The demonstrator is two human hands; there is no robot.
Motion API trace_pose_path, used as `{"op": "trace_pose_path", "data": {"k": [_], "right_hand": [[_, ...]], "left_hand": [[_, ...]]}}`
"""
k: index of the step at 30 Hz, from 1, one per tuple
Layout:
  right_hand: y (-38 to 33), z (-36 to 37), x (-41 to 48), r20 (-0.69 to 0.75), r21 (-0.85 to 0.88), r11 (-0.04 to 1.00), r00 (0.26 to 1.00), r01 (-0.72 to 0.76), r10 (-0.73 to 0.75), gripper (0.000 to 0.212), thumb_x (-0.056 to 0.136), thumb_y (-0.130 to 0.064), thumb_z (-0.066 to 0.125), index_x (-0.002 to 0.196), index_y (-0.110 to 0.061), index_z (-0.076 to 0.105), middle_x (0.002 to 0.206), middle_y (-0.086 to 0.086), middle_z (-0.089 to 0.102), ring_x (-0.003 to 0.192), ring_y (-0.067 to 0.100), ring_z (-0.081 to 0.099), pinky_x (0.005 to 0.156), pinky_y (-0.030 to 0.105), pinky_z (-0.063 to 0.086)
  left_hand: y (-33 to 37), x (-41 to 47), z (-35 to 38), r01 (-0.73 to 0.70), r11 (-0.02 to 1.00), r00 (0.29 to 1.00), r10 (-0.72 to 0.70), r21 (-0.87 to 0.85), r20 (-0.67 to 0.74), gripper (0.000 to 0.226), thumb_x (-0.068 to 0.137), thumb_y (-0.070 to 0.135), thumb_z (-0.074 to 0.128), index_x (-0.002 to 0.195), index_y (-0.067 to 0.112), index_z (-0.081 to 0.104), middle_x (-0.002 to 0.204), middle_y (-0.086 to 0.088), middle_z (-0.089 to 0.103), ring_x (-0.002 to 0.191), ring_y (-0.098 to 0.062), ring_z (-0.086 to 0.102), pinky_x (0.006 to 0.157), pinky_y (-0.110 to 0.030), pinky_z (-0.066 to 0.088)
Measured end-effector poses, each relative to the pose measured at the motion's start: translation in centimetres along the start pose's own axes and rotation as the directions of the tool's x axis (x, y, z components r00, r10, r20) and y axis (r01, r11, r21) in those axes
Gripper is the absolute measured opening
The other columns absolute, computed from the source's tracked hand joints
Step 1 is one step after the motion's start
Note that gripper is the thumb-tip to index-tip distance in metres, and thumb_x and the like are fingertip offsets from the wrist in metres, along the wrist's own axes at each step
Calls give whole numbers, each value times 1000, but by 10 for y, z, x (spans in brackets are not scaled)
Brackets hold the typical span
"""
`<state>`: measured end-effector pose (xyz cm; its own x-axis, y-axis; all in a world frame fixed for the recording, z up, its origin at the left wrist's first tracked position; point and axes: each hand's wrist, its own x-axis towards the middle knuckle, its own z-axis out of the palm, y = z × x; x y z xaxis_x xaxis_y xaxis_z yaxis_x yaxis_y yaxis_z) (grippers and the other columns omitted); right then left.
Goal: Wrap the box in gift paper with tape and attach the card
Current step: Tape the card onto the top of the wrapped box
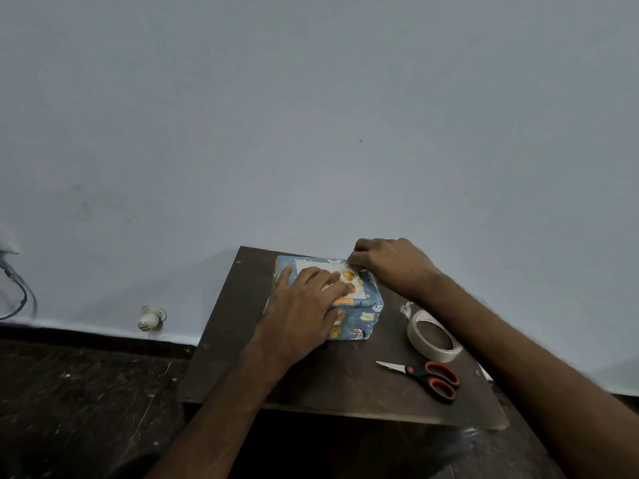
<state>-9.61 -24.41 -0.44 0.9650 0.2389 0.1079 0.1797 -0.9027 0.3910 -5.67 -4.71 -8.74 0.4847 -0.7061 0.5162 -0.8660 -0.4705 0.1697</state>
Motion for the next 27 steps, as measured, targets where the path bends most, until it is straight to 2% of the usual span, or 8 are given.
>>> {"op": "trace_pose_path", "data": {"k": [5,9,12,15,18,21,25,27], "right_hand": [[14,14,-16,56,258,963,997,-73,61,34,104,-37,44,134,-33,59,137,-10,42,116,15,43,84,37,47],[8,35,-41,200,625,715,950,-313,241,41,104,-43,38,144,-38,48,148,-14,28,129,15,26,106,31,24],[10,36,-42,91,749,589,928,-302,360,41,103,-51,35,126,-38,66,143,-10,40,134,17,37,102,30,32],[6,27,-37,4,745,583,876,-324,482,45,100,-58,30,130,-43,61,147,-9,39,137,17,32,104,35,33],[-12,32,-41,168,557,733,917,-391,361,51,98,-65,17,146,-54,34,160,-13,18,146,18,12,113,55,20],[-19,38,-41,262,538,710,890,-455,372,49,99,-63,13,146,-60,26,162,-14,14,149,17,4,115,59,14],[-10,37,-53,110,854,438,920,-281,375,50,103,-53,23,147,-39,43,157,-17,30,150,4,10,120,36,18],[-9,39,-79,-20,914,310,734,-263,679,39,104,-41,38,137,-31,57,144,-13,48,139,3,36,111,25,30]], "left_hand": [[-2,-1,2,-1,1000,1000,1,-6,-10,36,89,39,62,122,27,65,129,2,65,118,-22,60,105,-58,43],[-2,-2,2,-2,1000,1000,2,-7,-25,36,86,41,59,119,29,66,124,5,66,115,-20,61,103,-56,45],[-4,-3,3,-13,999,1000,13,-30,-26,34,87,39,65,121,31,65,126,7,65,117,-18,60,105,-56,44],[-5,-2,3,-10,1000,1000,9,-30,-23,36,87,38,66,122,30,65,127,6,65,118,-19,60,106,-57,44],[-3,-3,3,-4,1000,1000,4,-18,-16,36,86,38,64,121,29,65,124,6,66,116,-19,61,104,-56,45],[-5,-3,3,9,1000,1000,-9,-19,-7,37,88,41,62,123,30,63,127,7,65,119,-18,59,107,-56,43],[-6,-6,3,10,998,1000,-10,-64,-2,42,91,46,57,131,33,56,131,11,60,124,-13,53,114,-50,36],[-8,-7,3,21,994,1000,-23,-104,-9,47,90,42,63,135,31,52,132,11,59,127,-12,51,117,-45,31]]}}
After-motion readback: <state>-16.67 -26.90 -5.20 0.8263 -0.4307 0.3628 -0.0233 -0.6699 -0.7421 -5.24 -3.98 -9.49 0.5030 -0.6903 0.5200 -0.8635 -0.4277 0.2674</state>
